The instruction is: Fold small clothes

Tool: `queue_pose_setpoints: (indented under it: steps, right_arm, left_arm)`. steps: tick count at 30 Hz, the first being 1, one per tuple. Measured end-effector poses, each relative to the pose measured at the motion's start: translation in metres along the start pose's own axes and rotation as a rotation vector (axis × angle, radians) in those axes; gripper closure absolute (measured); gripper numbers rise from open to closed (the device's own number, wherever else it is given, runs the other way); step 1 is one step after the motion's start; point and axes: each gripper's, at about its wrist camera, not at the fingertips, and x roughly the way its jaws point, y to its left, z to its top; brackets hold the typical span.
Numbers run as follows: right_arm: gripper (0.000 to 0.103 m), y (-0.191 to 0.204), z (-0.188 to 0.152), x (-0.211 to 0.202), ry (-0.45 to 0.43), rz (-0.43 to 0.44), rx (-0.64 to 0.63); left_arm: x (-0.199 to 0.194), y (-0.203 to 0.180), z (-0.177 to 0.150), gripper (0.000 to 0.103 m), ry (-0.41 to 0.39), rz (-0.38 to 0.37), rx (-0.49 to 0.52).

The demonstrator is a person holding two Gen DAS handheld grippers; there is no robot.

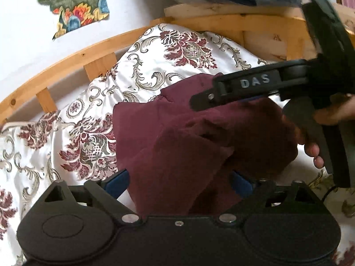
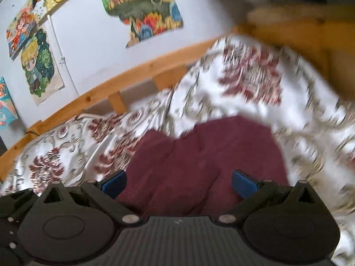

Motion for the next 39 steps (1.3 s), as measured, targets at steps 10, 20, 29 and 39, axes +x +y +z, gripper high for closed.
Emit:
queue_pose_setpoints:
  steps: [10, 20, 29, 39]
  right_arm:
    - [0.010, -0.012, -0.011, 0.031, 0.094, 0.024, 0.169]
    - [0.075, -0.010, -0.015, 0.040, 0.058, -0.076, 0.111]
    - [0.086, 0.008, 0.006, 0.008, -0.126, -0.113, -0.080]
    - [0.086, -0.018, 0.012, -0.015, -0.158, -0.226, -0.110]
  left_arm:
    - [-0.002, -0.006, -0.011, 0.041, -0.009, 0.033, 0.083]
    - [-0.005, -0.009, -0.012, 0.061, -0.030, 0.034, 0.074]
    - [-0.009, -0.026, -0.003, 0.077, -0.072, -0.033, 0.097]
    - [0.004, -0.057, 0.004, 0.077, -0.100, -0.147, 0.127]
